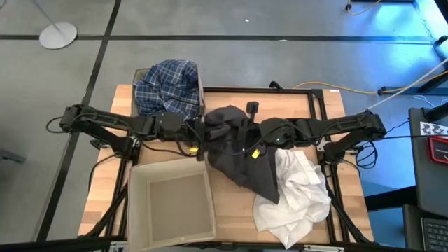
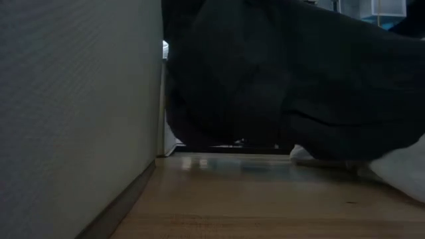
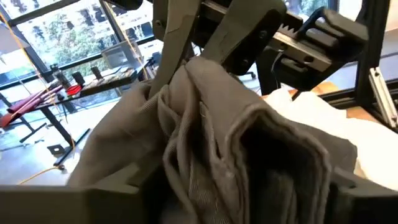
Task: Sort clothes
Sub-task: Put the gray shorts into the top laundry organizer
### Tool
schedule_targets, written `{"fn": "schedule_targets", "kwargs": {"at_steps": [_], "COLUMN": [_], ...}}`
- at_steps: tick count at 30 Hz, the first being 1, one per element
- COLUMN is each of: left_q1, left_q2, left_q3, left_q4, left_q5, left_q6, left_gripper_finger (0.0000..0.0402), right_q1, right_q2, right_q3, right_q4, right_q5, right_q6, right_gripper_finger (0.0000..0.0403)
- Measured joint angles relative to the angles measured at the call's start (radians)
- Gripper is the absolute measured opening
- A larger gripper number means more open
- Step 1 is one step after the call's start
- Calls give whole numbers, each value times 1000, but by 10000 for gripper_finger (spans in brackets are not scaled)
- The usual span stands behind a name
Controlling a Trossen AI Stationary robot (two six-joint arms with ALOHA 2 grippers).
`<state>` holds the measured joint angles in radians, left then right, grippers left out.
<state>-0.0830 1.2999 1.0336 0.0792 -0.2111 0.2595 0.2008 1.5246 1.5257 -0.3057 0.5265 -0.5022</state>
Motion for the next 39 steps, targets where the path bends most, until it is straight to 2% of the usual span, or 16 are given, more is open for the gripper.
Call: {"fn": "schedule_targets", "kwargs": {"at_steps": [5,8,14,18,21,25,32,34,39], "left_q1": [23,32,32,32,31,46,112,130,144], "left_q2": [0,-3,2,3,0,-30,-82,-103,-173], "left_q3": [0,-1,-2,24,57,111,242,280,358], "left_q4": [-10,-8,49,43,49,88,94,94,57], "left_q5": [11,13,10,4,-79,-175,-272,-324,-491], "left_q6": [2,28,44,90,128,212,374,420,559], "left_gripper_finger": [110,30,31,26,26,33,27,27,36], "right_q1": [0,1,26,110,186,278,348,351,349], "right_q2": [0,0,-30,-100,-169,-247,-279,-276,-273], "right_q3": [0,0,11,67,75,74,70,49,-48], "right_q4": [-9,-10,-64,-240,-370,-590,-974,-1009,-987], "right_q5": [-20,-9,74,226,353,486,538,545,546], "right_q6": [12,59,133,219,320,527,954,1013,1028], "right_gripper_finger": [26,41,132,197,226,242,245,245,245]}}
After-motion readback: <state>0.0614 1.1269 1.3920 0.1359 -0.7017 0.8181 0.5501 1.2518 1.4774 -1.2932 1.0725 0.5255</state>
